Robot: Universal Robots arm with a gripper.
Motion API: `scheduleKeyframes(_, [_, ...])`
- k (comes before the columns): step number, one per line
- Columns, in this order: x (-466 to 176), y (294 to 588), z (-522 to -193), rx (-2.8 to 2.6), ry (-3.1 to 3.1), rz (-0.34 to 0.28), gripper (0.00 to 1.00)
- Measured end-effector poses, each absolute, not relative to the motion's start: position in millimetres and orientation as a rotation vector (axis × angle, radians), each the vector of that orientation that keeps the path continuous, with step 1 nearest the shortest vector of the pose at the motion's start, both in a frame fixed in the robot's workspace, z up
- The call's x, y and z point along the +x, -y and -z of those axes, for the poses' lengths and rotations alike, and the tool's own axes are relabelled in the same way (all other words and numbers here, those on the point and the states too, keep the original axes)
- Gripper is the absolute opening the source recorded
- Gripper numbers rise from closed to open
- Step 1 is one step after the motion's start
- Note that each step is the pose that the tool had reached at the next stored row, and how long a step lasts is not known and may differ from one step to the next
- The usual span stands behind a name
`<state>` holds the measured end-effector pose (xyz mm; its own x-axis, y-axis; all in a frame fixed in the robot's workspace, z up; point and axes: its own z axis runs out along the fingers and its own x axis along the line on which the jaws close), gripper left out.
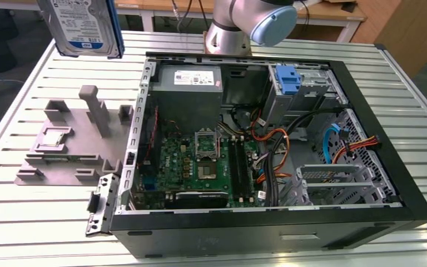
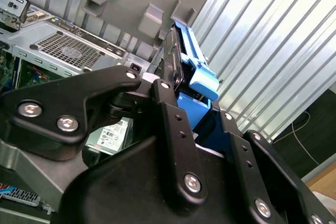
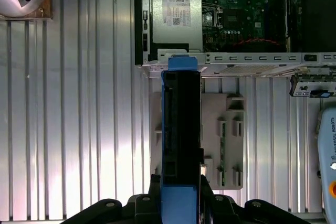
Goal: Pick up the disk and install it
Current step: 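Pick up the disk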
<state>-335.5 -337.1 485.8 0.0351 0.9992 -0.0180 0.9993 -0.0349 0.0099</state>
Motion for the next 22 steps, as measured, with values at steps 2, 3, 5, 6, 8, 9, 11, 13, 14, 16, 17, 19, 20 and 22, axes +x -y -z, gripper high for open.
scheduleKeyframes(2, [-335.4,337.3,-485.9,2.251,-2.174,-0.002,0.36])
scheduleKeyframes(3, [-335.4,337.5,-485.9,2.259,-2.181,-0.019,0.36])
scheduleKeyframes(5, [-335.5,338.1,-485.8,2.277,-2.198,-0.06,0.36])
scheduleKeyframes(6, [-335.5,338.4,-485.8,2.28,-2.201,-0.066,0.36])
scheduleKeyframes(8, [-335.5,339.4,-485.8,2.281,-2.202,-0.068,0.36])
scheduleKeyframes(9, [-335.5,340.2,-485.8,2.281,-2.202,-0.068,0.36])
scheduleKeyframes(11, [-335.4,342.6,-485.8,2.282,-2.201,-0.069,0.36])
scheduleKeyframes(13, [-335.4,345.5,-485.8,2.286,-2.197,-0.069,0.36])
scheduleKeyframes(14, [-335.4,346.8,-485.8,2.289,-2.193,-0.069,0.36])
scheduleKeyframes(16, [-335.0,347.6,-485.8,2.299,-2.182,-0.069,0.36])
scheduleKeyframes(17, [-334.5,347.6,-485.8,2.305,-2.177,-0.069,0.36])
scheduleKeyframes(19, [-333.3,347.7,-485.8,2.313,-2.167,-0.069,0.36])
scheduleKeyframes(20, [-332.4,347.7,-485.7,2.316,-2.164,-0.069,0.36])
scheduleKeyframes(22, [-330.9,347.7,-485.7,2.319,-2.16,-0.069,0.36])
